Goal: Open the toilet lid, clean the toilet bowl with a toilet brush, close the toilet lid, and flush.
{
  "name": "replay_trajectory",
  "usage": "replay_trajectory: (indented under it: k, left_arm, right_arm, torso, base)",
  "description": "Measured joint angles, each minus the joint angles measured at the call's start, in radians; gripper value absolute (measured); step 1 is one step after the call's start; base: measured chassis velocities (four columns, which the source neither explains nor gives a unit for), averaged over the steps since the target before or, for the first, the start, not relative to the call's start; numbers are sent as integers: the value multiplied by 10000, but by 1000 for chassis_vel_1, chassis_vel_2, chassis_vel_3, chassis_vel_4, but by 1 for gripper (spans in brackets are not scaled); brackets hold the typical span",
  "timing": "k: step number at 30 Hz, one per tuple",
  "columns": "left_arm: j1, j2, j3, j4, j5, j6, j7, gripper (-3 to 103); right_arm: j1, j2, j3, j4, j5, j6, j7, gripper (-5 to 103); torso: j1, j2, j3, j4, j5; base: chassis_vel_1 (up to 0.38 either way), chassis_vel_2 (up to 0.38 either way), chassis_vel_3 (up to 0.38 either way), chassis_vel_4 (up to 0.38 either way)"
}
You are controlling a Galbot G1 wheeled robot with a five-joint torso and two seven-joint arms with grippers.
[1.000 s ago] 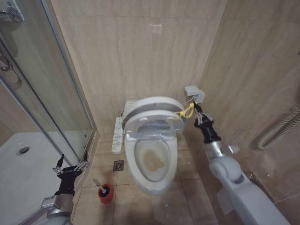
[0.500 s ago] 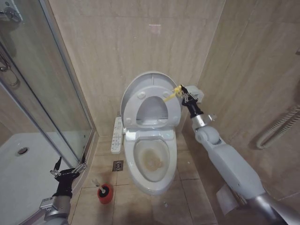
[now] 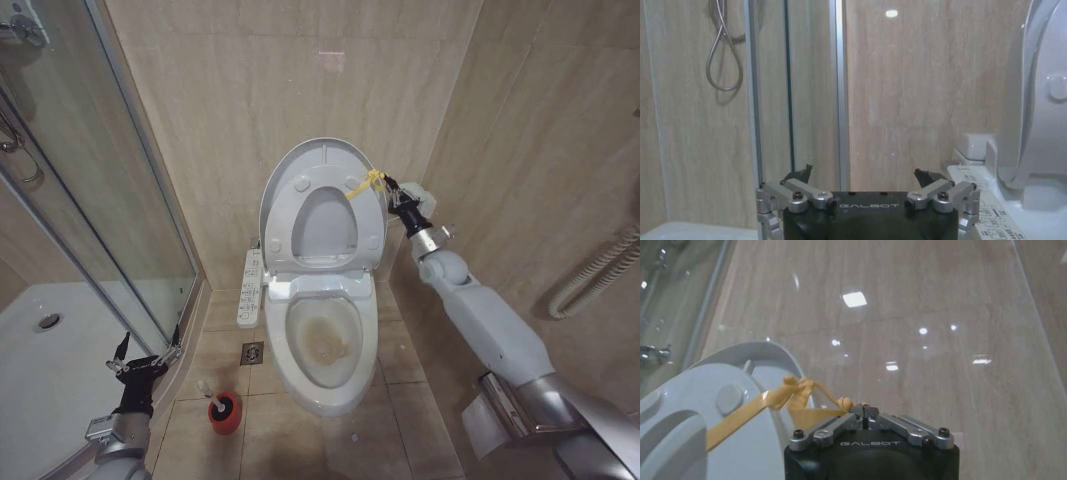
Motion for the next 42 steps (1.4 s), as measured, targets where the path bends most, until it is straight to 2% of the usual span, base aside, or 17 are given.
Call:
replay_trajectory:
  k: [6, 18, 20, 21, 28, 29, 34, 35, 36, 37, 40, 42]
  left_arm:
    - [44, -20, -93, 23, -9, -28, 0, 100]
    - [146, 5, -248, -59, -89, -39, 16, 100]
    - [147, 0, -228, -60, -92, -49, 19, 100]
    - [145, -3, -210, -59, -93, -52, 21, 100]
    - [98, -1, -122, -60, -119, -80, 24, 100]
    - [88, 6, -104, -74, -134, -80, 24, 100]
    - [82, 17, -49, -142, -160, -82, 24, 100]
    - [88, 18, -19, -185, -170, -83, 25, 100]
    - [99, 19, 2, -224, -174, -91, 25, 100]
    - [99, 19, 2, -224, -174, -91, 25, 100]
    - [199, 19, 41, -380, -214, -129, 26, 100]
    - [259, 26, 41, -505, -273, -134, 26, 100]
  right_arm:
    - [842, 319, 125, -871, -84, -430, 36, 0]
    - [903, 679, 286, -1032, -213, -633, 79, 0]
    - [756, 633, 345, -791, -208, -709, 87, 0]
    - [672, 578, 366, -643, -190, -726, 90, 13]
    - [-376, -151, 461, 840, -45, -804, 339, 13]
    - [-728, -394, 516, 1284, 7, -844, 445, 40]
    - [-1664, -1015, 818, 2401, 123, -889, 661, 40]
    - [-2154, -1309, 1061, 3024, 187, -904, 777, 40]
    - [-2597, -1669, 1299, 3653, 270, -929, 932, 66]
    - [-2597, -1669, 1299, 3653, 270, -929, 932, 66]
    - [-3834, -2339, 1945, 5182, 381, -927, 1538, 66]
    - [-4476, -2521, 2282, 5840, 376, -909, 1824, 66]
  torso:
    - [-1, 0, 0, 0, 0]
    - [-1, -1, -1, -6, 1]
    - [-1, -1, -1, -6, 0]
    - [-1, 0, -1, -5, 0]
    - [-1, -1, -2, 0, 2]
    - [-1, 0, -2, -2, 0]
    - [-1, -1, -1, -6, 5]
    - [-2, 0, -3, -9, 3]
    - [-3, 0, -2, -9, 4]
    - [-3, 0, -2, -9, 4]
    - [-3, 0, -3, -4, 1]
    - [-3, 0, -3, 0, 2]
  base:
    - [0, 0, 0, 0]
    - [0, 0, 0, 0]
    - [0, 0, 0, 0]
    - [0, 0, 0, 0]
    - [0, 0, 0, 0]
    - [0, 0, 0, 0]
    - [0, 0, 0, 0]
    - [0, 0, 0, 0]
    - [0, 0, 0, 0]
    - [0, 0, 0, 0]
    - [0, 0, 0, 0]
    - [0, 0, 0, 0]
